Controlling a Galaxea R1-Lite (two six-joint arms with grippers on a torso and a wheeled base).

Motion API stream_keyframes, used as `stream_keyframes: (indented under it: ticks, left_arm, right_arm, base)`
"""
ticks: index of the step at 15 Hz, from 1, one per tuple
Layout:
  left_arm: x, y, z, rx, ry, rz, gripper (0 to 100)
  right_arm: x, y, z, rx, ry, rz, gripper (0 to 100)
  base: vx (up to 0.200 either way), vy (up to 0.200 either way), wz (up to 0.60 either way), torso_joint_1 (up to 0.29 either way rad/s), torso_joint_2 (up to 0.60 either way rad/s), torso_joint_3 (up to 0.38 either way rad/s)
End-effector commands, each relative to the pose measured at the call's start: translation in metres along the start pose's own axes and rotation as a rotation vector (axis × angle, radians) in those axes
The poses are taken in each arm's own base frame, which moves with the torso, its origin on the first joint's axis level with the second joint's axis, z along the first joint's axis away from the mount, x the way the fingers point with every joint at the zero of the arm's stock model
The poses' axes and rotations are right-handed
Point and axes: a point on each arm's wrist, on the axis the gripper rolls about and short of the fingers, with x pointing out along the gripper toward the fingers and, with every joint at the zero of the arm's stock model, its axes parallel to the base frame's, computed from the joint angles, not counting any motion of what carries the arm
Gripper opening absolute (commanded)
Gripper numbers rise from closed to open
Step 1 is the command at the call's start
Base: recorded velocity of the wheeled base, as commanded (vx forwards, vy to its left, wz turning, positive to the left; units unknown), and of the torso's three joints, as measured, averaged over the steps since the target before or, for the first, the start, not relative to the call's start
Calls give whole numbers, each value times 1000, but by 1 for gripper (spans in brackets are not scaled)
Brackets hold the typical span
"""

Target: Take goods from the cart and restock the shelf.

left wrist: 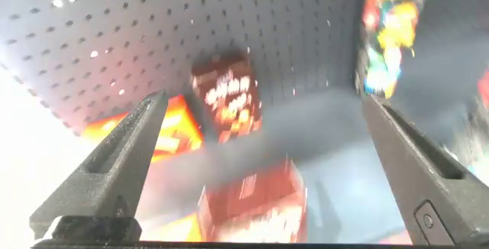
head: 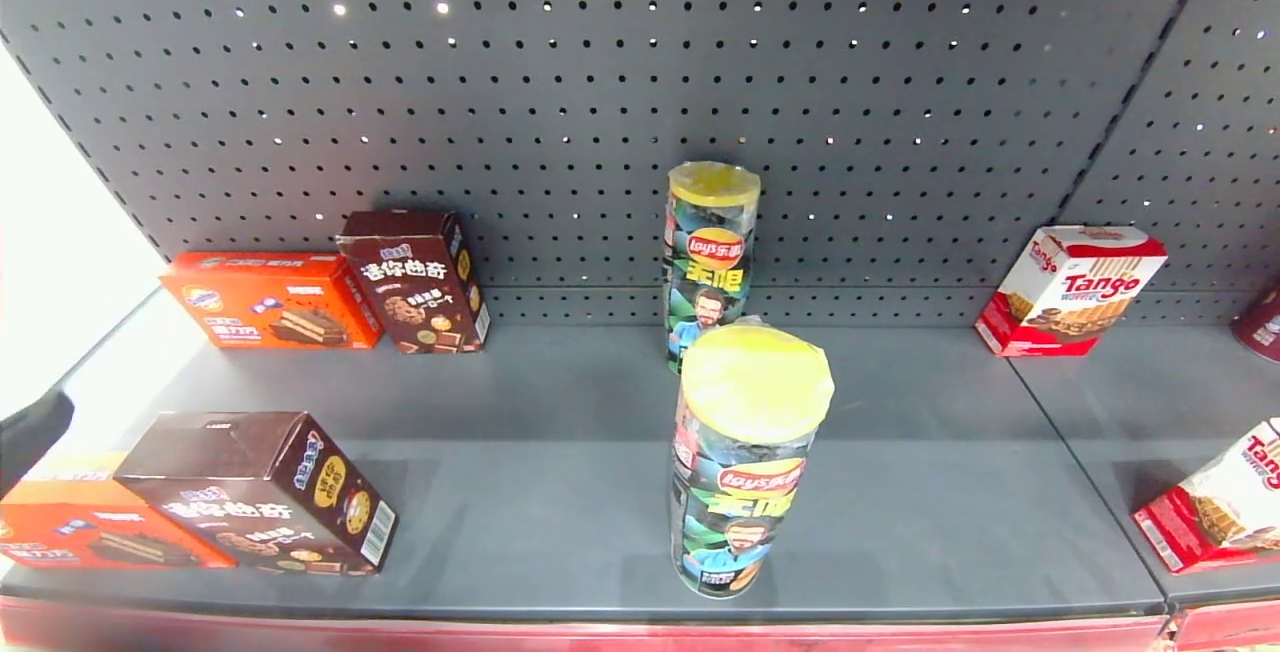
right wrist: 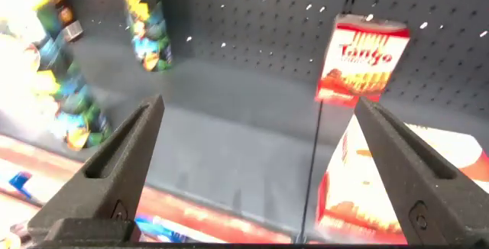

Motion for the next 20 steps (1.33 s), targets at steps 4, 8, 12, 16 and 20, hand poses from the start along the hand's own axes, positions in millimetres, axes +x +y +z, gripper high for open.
stream_keyframes:
  ticks: [4, 8, 12, 16, 20]
  left_arm:
    - [-64, -7, -86, 54, 1, -35, 100]
    - [-79, -28, -167, 58, 111, 2, 100]
    - [-72, -31, -166, -6, 283, 135, 100]
    - [-66, -32, -166, -5, 414, 312, 100]
    - [-79, -37, -165, -21, 288, 464, 100]
  right_arm:
    - [-16, 3, -41, -1, 31, 41, 100]
    - [-21, 6, -74, -6, 108, 50, 100]
    - [-29, 8, -97, 6, 356, 35, 100]
    - [-21, 6, -99, 101, 472, -337, 100]
    - [-48, 16, -103, 61, 147, -335, 100]
  base:
    - [0, 0, 0, 0, 0, 0]
    - [0, 0, 0, 0, 0, 0]
    - [0, 0, 0, 0, 0, 0]
    - [0, 0, 0, 0, 0, 0]
    - [0, 0, 0, 0, 0, 0]
